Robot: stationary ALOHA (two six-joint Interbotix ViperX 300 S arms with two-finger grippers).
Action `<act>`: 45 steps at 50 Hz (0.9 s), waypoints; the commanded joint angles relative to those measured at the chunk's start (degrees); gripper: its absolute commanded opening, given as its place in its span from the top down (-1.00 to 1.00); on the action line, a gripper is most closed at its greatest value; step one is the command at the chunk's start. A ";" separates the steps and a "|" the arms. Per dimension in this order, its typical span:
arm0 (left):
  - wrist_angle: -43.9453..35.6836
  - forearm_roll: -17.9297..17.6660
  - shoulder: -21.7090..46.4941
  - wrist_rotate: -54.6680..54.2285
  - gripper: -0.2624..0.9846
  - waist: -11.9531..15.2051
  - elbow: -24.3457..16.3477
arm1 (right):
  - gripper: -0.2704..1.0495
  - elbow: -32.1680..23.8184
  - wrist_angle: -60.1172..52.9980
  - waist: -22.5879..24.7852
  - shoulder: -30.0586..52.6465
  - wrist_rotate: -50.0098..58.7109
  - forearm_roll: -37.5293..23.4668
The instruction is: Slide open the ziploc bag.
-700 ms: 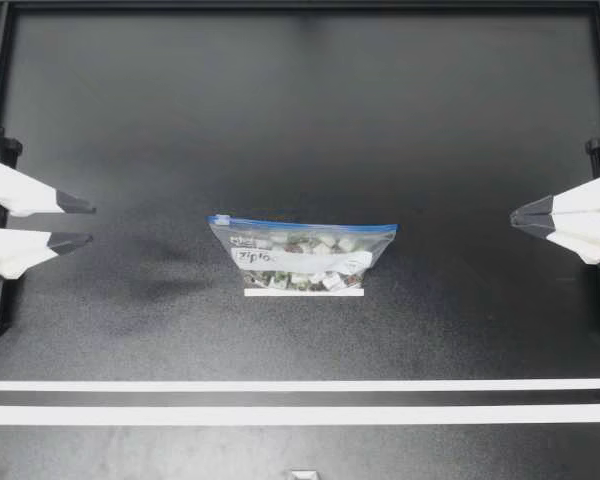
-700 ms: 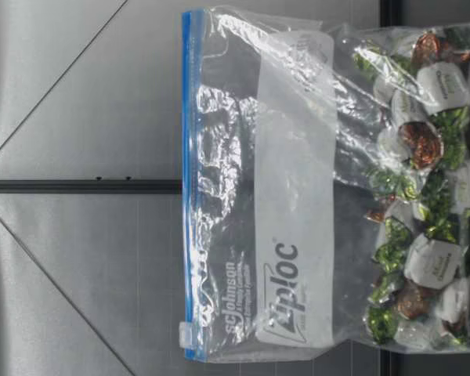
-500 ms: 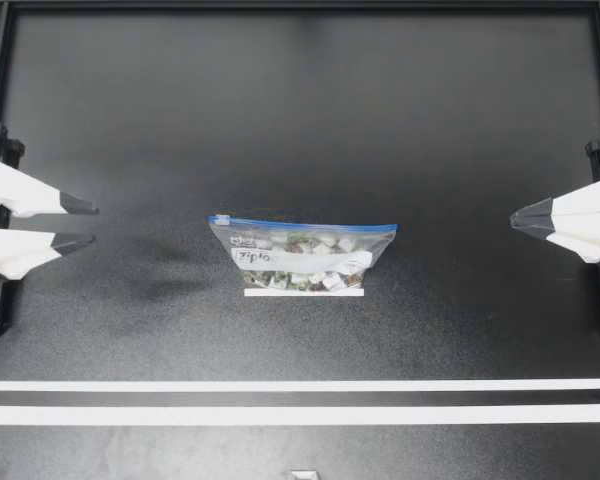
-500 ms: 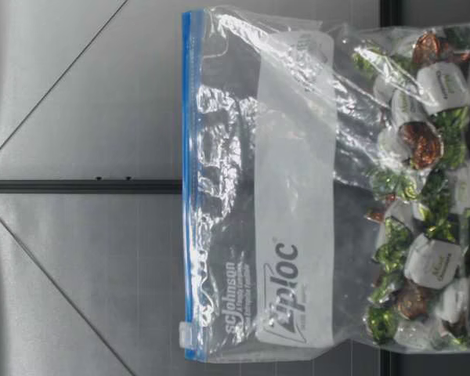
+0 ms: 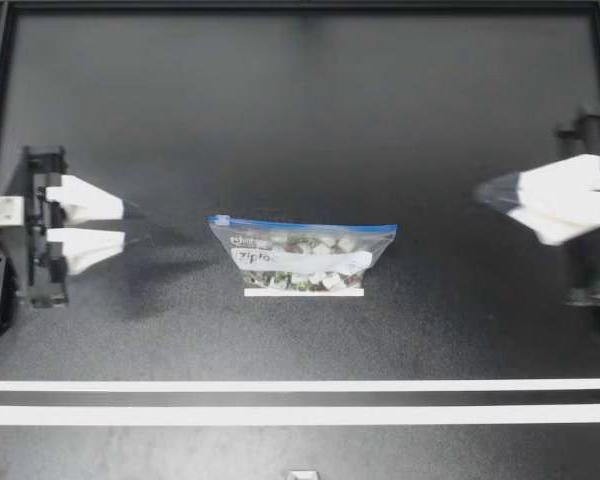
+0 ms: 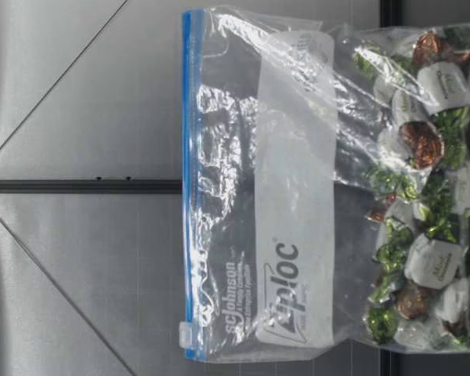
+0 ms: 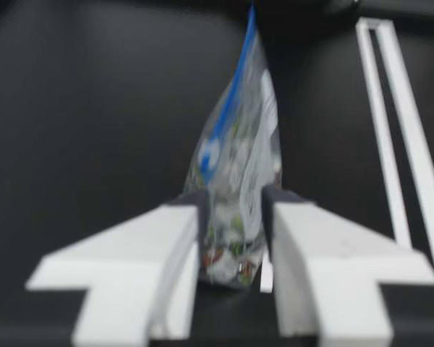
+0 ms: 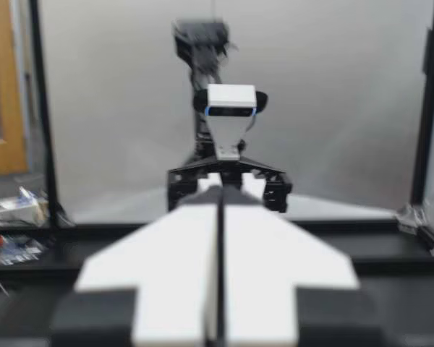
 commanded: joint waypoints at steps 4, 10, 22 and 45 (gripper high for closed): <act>-3.08 -0.35 6.68 0.00 0.66 0.09 -1.41 | 0.84 -7.21 -0.53 -1.93 10.11 -0.09 0.00; -4.39 -0.35 10.28 0.00 0.40 0.09 -2.29 | 0.81 -12.22 0.44 -2.81 17.31 -0.26 0.00; -9.49 -0.35 15.47 0.35 -0.04 0.09 -4.31 | 0.52 -22.59 6.06 -3.43 29.36 -3.08 -0.53; -18.54 -0.35 26.37 0.18 -0.03 0.09 -7.21 | -0.12 -35.86 14.24 -3.34 42.36 -5.80 -0.79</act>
